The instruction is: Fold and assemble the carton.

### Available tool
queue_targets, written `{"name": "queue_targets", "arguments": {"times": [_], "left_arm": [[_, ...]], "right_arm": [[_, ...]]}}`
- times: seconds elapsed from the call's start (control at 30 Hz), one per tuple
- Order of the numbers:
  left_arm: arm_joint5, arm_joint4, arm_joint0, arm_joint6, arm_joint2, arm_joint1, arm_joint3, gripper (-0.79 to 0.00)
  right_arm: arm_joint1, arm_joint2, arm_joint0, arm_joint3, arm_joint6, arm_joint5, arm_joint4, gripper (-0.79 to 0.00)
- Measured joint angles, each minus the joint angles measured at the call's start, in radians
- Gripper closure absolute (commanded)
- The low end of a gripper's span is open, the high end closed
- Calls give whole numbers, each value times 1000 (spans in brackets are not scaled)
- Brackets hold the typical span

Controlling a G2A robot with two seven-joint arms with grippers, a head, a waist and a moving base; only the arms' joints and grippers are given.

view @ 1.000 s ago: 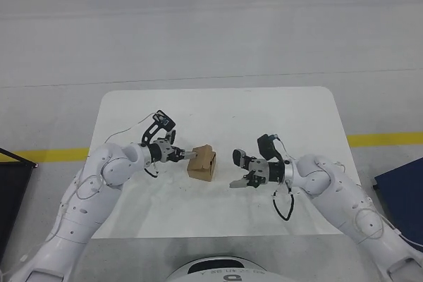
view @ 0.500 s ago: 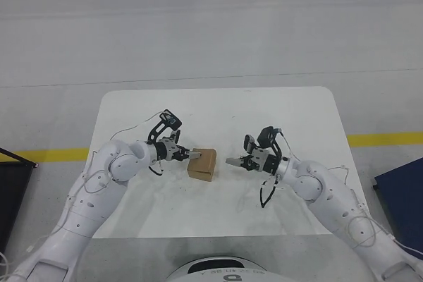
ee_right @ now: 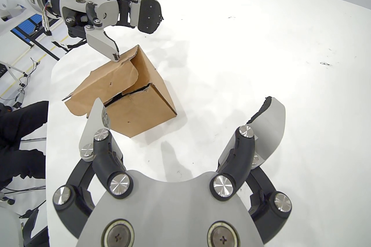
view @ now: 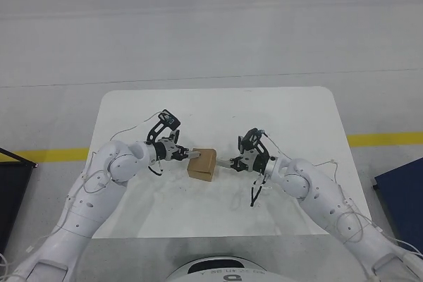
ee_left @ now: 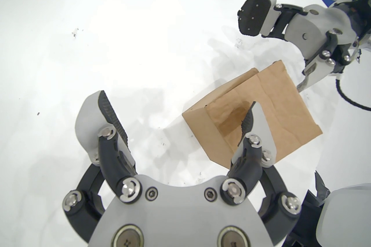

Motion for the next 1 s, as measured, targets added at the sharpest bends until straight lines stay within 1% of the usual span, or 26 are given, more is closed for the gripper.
{"name": "queue_targets", "arguments": {"times": [0.17, 0.43, 1.0], "left_arm": [[1, -1, 2, 2, -1, 1, -2, -785], [8, -9, 2, -8, -1, 2, -6, -785], [12, -20, -8, -37, 14, 2, -2, -785]], "right_arm": [[-7, -8, 1, -7, 5, 4, -16, -785], [-20, -17, 15, 9, 18, -36, -16, -785], [-48, -39, 37, 27, 51, -11, -34, -785]]}}
